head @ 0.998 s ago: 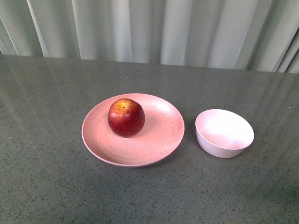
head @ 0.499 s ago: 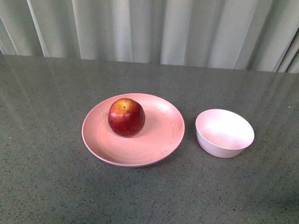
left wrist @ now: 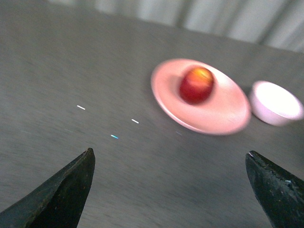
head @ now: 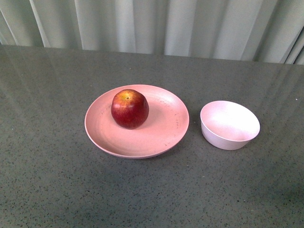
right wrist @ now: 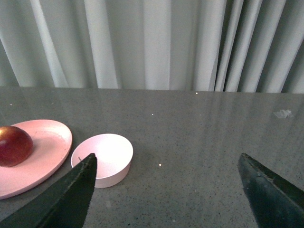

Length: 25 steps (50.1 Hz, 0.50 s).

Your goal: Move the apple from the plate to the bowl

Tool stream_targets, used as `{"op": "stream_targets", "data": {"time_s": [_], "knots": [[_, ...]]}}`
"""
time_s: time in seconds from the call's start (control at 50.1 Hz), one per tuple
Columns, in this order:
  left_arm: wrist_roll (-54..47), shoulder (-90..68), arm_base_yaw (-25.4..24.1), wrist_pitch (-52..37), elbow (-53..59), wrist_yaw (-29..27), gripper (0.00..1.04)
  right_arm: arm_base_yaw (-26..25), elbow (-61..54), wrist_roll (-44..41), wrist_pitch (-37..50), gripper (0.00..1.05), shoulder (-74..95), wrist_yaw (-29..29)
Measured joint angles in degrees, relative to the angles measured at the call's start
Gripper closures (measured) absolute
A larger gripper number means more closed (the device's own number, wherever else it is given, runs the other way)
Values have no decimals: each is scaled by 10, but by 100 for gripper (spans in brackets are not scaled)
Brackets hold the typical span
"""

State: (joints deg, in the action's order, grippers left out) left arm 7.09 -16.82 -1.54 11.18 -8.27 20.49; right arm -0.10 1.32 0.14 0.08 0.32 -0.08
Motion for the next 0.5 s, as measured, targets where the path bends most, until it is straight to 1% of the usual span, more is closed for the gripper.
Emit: {"op": "stream_targets", "data": {"time_s": [0.02, 0.06, 0.08, 0.14, 0.279, 0.379, 0.499], "knots": [[8, -16, 5, -5, -5, 5, 9, 0, 0, 0, 0, 14, 0, 0], [32, -82, 29, -37, -21, 9, 9, 0, 0, 0, 0, 8, 0, 0], [39, -113, 42, -57, -28, 5, 9, 0, 0, 0, 0, 7, 0, 0], [56, -186, 74, -110, -45, -16, 9, 0, 0, 0, 0, 9, 0, 1], [63, -346, 136, -220, -82, -71, 9, 0, 0, 0, 0, 9, 0, 1], [63, -456, 171, -273, -118, -97, 9, 0, 0, 0, 0, 9, 0, 1], [63, -542, 196, -300, -153, -106, 9, 0, 0, 0, 0, 9, 0, 1]]}}
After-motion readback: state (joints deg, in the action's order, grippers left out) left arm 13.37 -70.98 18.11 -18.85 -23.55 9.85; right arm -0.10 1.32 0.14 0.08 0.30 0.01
